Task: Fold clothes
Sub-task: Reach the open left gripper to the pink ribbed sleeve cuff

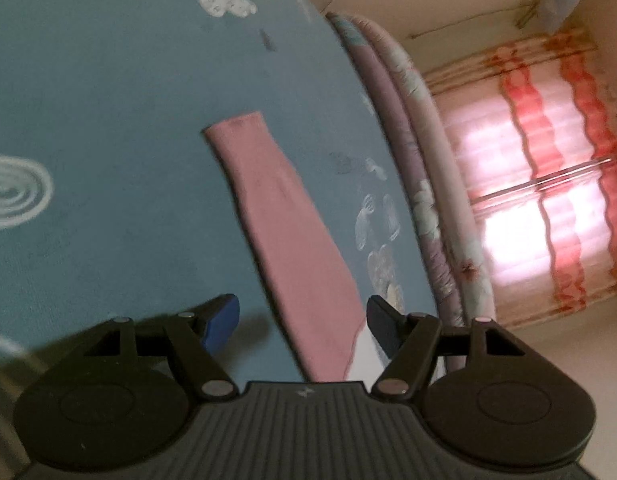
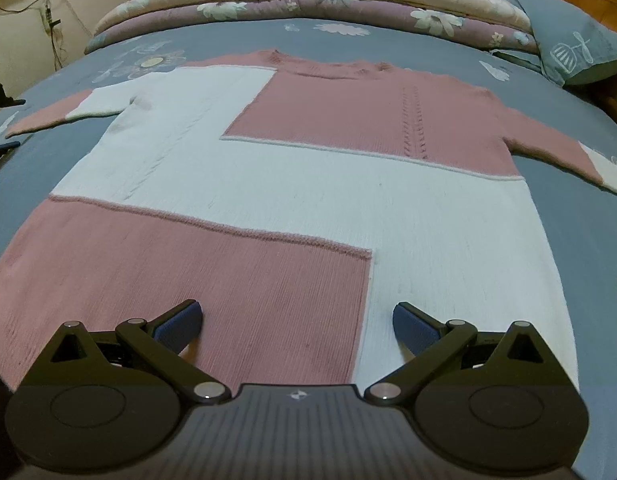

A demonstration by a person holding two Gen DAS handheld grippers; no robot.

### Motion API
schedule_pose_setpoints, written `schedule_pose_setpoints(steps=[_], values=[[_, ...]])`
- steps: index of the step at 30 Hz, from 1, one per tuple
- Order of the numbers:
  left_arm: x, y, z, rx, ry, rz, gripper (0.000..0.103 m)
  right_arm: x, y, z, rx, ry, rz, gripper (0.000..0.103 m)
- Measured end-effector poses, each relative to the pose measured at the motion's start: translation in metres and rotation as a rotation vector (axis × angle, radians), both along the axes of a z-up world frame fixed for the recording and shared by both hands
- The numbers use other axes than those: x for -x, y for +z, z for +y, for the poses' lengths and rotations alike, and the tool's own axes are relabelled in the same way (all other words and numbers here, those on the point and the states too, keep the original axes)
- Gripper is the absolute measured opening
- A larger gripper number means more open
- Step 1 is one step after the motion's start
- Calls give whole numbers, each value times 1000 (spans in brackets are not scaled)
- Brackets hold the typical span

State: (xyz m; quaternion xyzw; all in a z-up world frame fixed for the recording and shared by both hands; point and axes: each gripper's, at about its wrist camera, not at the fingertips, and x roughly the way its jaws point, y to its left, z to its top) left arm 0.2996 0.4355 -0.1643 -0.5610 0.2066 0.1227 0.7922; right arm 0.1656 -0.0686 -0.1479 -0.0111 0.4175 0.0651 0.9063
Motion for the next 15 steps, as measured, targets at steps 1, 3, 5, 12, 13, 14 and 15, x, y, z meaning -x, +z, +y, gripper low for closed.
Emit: schedule_pose_setpoints(steps=[1, 3, 5, 12, 13, 14, 15], values=[[-6, 0, 2, -12, -2, 9, 69, -1, 0, 0, -1, -7, 1, 103], [-16, 2, 8, -25, 8, 31, 68, -4, 0, 1, -1, -20, 5, 103], [-25, 3, 14, -29, 12, 49, 68, -6, 0, 2, 1, -26, 7, 103], [-38, 0, 23, -15, 50, 17, 69, -8, 0, 1, -1, -30, 10, 103], [-35, -1, 22, -16, 56, 10, 69, -8, 0, 1, -1, -30, 11, 103], [-35, -2, 22, -17, 63, 5, 69, -8, 0, 1, -3, -30, 11, 103], [-35, -2, 23, -17, 70, 1, 69, -9, 0, 0, -3, -29, 11, 103]])
